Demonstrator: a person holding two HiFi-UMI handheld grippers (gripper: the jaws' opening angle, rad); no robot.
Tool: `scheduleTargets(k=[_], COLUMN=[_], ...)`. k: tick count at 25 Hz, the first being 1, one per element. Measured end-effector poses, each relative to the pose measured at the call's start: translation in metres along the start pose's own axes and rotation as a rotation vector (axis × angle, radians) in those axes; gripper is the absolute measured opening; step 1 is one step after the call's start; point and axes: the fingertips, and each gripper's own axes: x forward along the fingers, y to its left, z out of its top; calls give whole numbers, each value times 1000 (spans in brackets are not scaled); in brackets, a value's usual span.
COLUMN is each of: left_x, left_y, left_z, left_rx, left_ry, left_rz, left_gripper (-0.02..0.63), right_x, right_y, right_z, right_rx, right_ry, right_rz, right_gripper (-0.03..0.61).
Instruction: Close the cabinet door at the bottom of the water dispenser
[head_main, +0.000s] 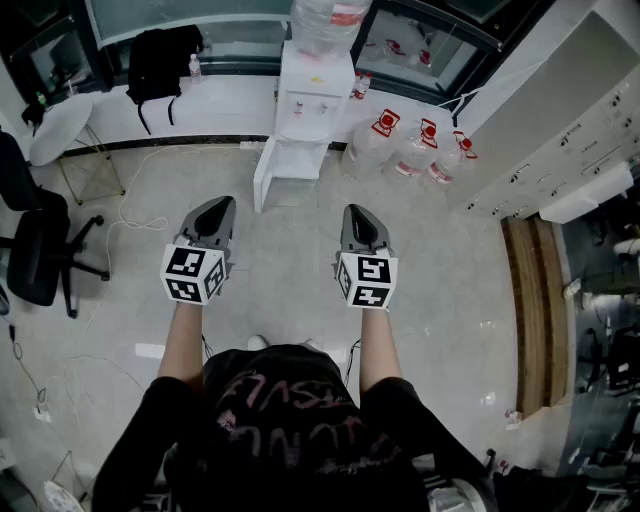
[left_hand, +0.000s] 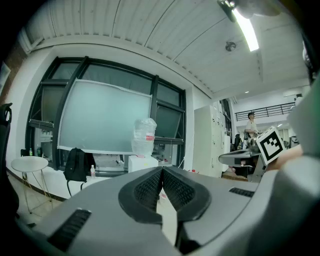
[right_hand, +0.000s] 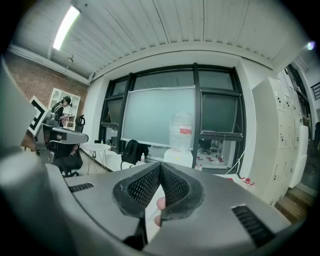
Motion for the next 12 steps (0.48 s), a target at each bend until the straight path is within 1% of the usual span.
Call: scheduleTargets(k=[12], left_x=[8], left_y=[20], left_z=[-7], left_rx=[5], left_ry=[15], left_rz=[-22], left_gripper=[14], right_x=[20], right_y=[9], right_z=[-1], right_rx=[3], right_ry=[4], right_rz=[-11], right_gripper=[12])
